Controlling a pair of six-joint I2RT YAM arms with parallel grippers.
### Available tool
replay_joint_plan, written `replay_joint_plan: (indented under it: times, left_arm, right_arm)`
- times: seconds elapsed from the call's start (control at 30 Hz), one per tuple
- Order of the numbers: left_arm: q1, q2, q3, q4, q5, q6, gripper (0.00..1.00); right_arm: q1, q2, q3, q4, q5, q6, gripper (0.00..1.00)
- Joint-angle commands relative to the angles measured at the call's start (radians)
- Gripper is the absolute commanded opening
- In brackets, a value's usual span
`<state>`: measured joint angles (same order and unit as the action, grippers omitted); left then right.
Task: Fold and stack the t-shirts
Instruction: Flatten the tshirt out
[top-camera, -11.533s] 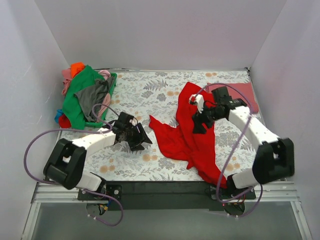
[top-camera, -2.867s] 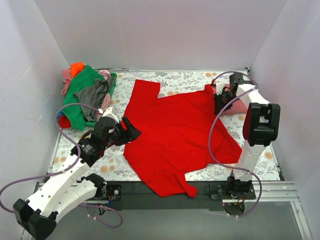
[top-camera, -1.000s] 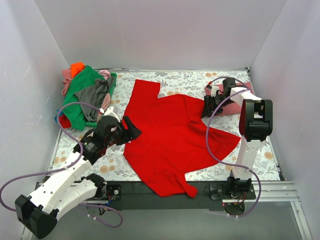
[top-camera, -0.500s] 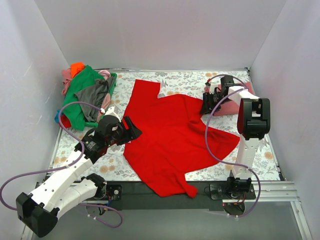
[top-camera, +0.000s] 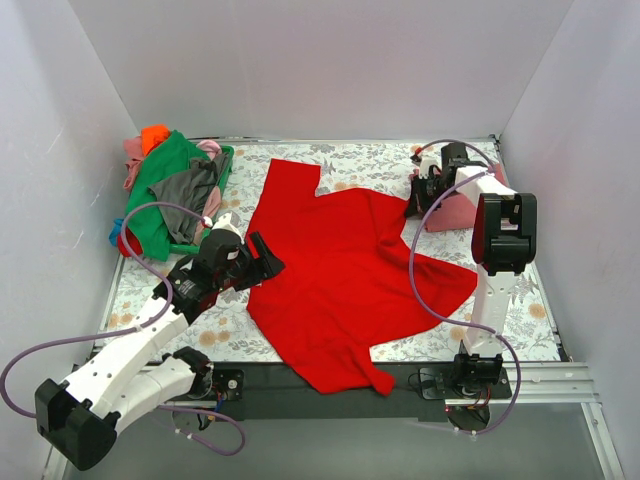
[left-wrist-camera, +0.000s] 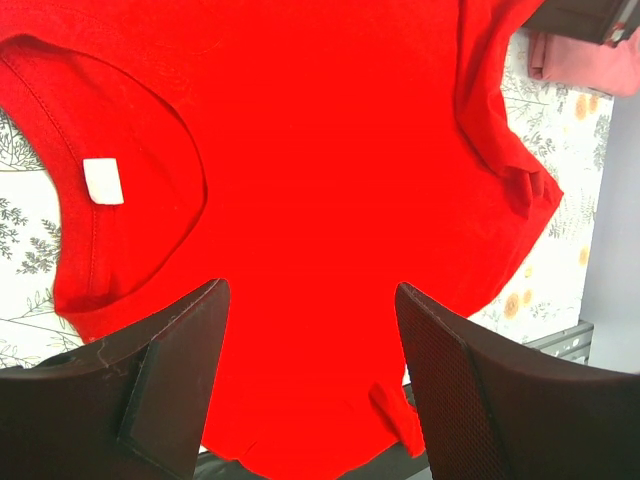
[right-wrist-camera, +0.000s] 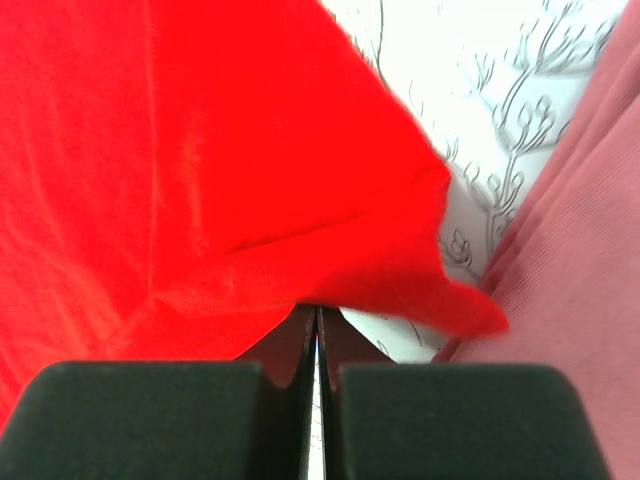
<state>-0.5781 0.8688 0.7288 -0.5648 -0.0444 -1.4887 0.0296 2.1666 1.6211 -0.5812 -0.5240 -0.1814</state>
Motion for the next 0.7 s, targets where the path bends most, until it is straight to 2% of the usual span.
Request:
replay_joint_plan:
  times: [0.0,0.33,0.37,0.4,0.53,0.67]
  left_arm:
    - [-0.002,0.006,0.034,0.005,-0.025,0.004,0.66]
    - [-0.002,0.010,0.043,0.005,-0.028,0.008,0.66]
    - [-0.002,0.010,0.043,0.006,-0.028,0.010,0.66]
    - [0.000,0.010,0.043,0.008,-0.028,0.010,0.66]
    - [0.000,0.012,0.044,0.008,-0.028,0.013,0.66]
    - [-0.002,0.015,0.046,0.008,-0.029,0.015,0.66]
  right_arm:
    - [0.004,-0.013,0.057,0.017,-0.005,-0.007,0.01]
    - [0.006,-0.018,0.108,0.017,0.005,-0.015,0.01]
    - [0.004,-0.017,0.106,0.017,0.010,-0.016,0.03]
    - [0.004,-0.014,0.102,0.017,0.012,-0.018,0.10]
    - [0.007,0.012,0.112,0.015,0.006,-0.021,0.27]
    - [0.018,0.042,0.154,0.004,0.002,-0.029,0.29]
